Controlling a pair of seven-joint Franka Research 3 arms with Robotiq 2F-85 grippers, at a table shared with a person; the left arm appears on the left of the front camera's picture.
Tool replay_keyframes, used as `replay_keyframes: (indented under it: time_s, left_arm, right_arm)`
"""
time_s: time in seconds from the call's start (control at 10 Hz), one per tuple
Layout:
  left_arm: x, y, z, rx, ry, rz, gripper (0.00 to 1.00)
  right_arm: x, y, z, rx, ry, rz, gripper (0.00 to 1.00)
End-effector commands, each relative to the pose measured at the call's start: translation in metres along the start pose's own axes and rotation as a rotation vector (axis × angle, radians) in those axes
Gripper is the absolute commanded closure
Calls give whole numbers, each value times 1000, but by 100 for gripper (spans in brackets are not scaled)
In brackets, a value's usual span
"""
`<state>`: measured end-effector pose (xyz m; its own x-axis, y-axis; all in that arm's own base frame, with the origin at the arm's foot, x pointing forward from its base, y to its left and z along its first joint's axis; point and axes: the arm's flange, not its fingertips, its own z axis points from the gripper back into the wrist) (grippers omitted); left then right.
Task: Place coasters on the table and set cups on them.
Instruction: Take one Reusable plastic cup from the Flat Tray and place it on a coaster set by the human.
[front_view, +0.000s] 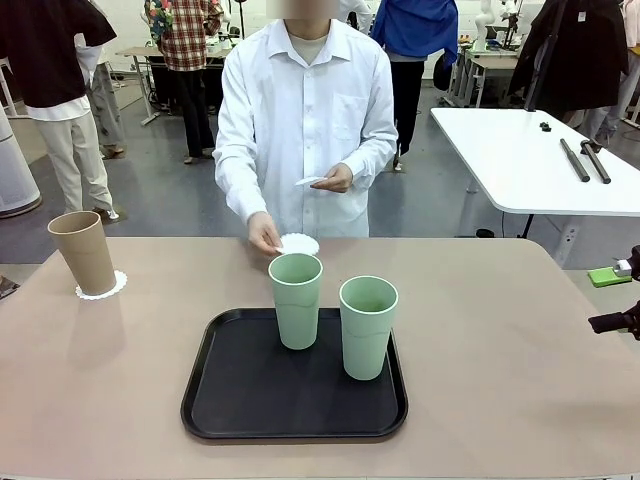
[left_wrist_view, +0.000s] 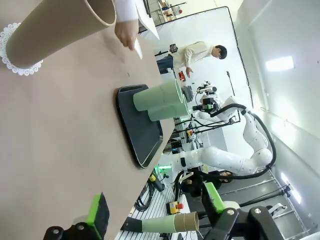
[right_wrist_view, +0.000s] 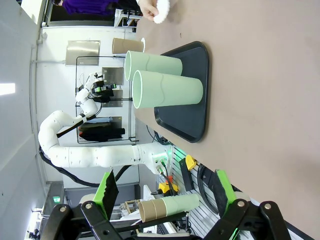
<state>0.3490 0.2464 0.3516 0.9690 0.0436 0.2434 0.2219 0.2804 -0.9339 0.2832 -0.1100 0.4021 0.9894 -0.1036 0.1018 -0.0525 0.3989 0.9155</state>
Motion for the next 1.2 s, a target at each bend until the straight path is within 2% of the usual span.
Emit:
replay_keyframes:
  time_s: [0.0, 1.1]
  left_arm:
    - [0, -1, 1, 2, -4, 9, 0]
    - [0, -1, 1, 2, -4, 9, 0]
  right_arm:
    - [1, 0, 0, 16, -3, 4, 0]
    - [1, 0, 0, 16, -3, 4, 0]
